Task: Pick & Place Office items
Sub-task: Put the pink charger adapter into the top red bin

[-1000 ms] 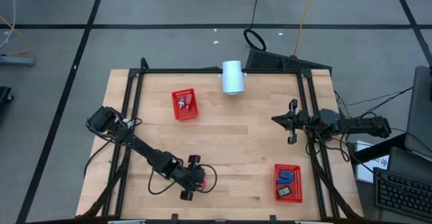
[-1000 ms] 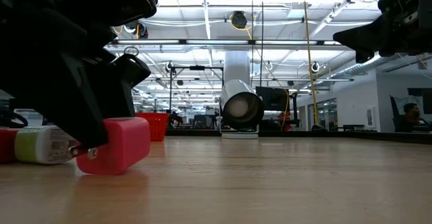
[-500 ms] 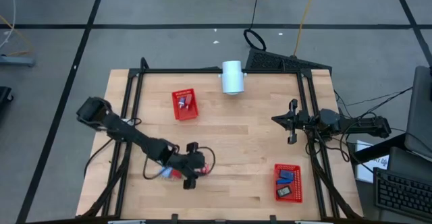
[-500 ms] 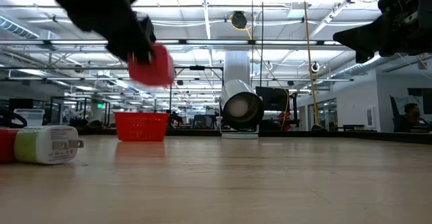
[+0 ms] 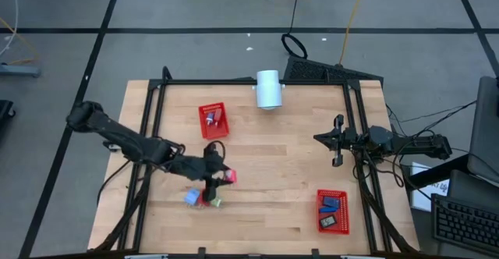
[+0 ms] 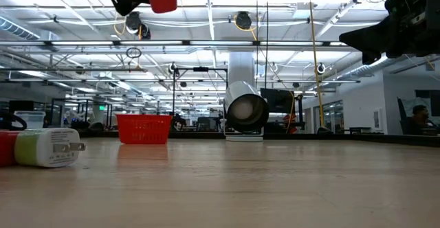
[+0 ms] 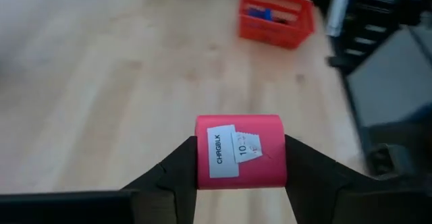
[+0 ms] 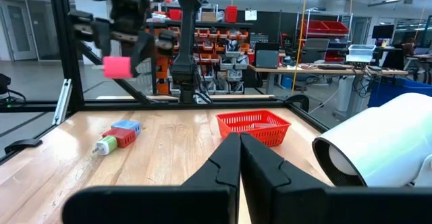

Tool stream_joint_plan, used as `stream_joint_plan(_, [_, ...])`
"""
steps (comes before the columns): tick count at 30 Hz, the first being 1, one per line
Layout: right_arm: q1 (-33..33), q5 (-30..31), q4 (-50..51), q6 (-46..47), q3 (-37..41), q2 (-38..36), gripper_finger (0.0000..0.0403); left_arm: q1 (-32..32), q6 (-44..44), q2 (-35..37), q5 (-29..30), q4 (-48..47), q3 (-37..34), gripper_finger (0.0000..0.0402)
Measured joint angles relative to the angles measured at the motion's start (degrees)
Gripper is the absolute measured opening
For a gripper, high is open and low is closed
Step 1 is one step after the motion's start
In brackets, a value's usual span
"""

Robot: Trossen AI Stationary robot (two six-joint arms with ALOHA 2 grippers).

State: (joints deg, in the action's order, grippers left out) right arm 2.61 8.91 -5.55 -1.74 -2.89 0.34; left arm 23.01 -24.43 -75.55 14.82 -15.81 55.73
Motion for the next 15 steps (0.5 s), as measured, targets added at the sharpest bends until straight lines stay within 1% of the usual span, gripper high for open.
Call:
stream_joint_plan(5, [0.0, 0.0, 0.0, 0.0, 0.0, 0.0, 0.0000, -1.4, -0.1, 2.5, 5.2, -7.1, 0.0, 0.0172])
stream_joint_plan(8, [0.0, 0.0, 0.0, 0.0, 0.0, 0.0, 0.0000, -2.6, -0.3, 2.7, 7.7, -10.5, 0.0, 0.0176])
stream_joint_plan(12, [0.0, 0.0, 0.0, 0.0, 0.0, 0.0, 0.0000, -5.1, -0.3, 2.6, 8.9, -14.9, 0.0, 0.0190])
stream_joint_plan(15, [0.0, 0.0, 0.0, 0.0, 0.0, 0.0, 0.0000, -7.7, 0.2, 2.6, 9.2, -17.2, -0.7, 0.0181])
